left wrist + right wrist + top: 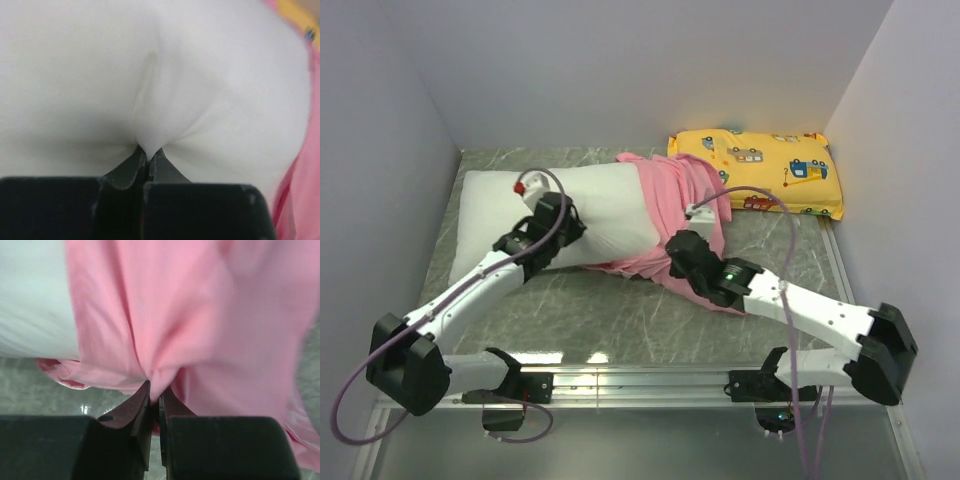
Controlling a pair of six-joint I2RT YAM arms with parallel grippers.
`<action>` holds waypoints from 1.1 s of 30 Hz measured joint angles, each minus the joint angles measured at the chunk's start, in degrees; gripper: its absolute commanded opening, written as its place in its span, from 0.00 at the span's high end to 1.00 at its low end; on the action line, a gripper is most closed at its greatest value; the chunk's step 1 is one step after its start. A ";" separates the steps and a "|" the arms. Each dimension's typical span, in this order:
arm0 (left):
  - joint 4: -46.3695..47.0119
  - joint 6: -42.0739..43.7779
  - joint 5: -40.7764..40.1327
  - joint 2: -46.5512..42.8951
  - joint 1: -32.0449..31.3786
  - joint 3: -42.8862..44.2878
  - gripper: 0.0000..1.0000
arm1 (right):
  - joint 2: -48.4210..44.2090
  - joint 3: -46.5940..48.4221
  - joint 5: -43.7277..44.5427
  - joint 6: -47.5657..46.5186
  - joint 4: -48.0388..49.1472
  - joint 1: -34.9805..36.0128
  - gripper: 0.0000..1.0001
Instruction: Remove the pillowcase from the pillow
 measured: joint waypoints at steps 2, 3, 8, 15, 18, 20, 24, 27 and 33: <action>-0.24 1.55 2.03 -1.90 4.33 2.03 1.00 | -3.78 -0.68 -0.13 -0.04 -0.17 -1.92 0.89; -0.55 2.34 2.80 -2.78 6.38 3.06 1.00 | -5.55 -0.96 -0.42 -0.11 -0.13 -3.30 0.90; -5.18 6.29 5.01 -5.53 14.36 7.50 1.00 | -10.86 -2.89 -2.80 -0.68 0.09 -9.99 0.98; -8.87 9.01 7.39 -6.27 22.14 8.63 1.00 | -15.02 -3.39 -2.51 -2.45 -5.16 -18.80 1.00; -10.25 9.77 7.52 -6.38 24.50 8.63 0.99 | -17.42 -3.32 -2.21 -3.02 -7.67 -20.98 1.00; -10.51 10.16 8.00 -6.38 24.92 8.63 0.99 | -18.82 -2.34 -2.29 -3.41 -9.77 -22.34 1.00; -10.45 10.21 9.16 -6.71 24.94 8.63 0.99 | -20.72 3.28 -2.25 -4.50 -13.18 -24.85 1.00; -10.45 10.23 9.92 -6.78 24.94 8.61 0.99 | -21.22 9.62 -2.14 -5.60 -14.78 -27.58 1.00; -10.27 10.23 11.19 -7.98 24.98 7.39 0.99 | -21.22 23.76 -1.05 -7.74 -17.27 -30.62 1.00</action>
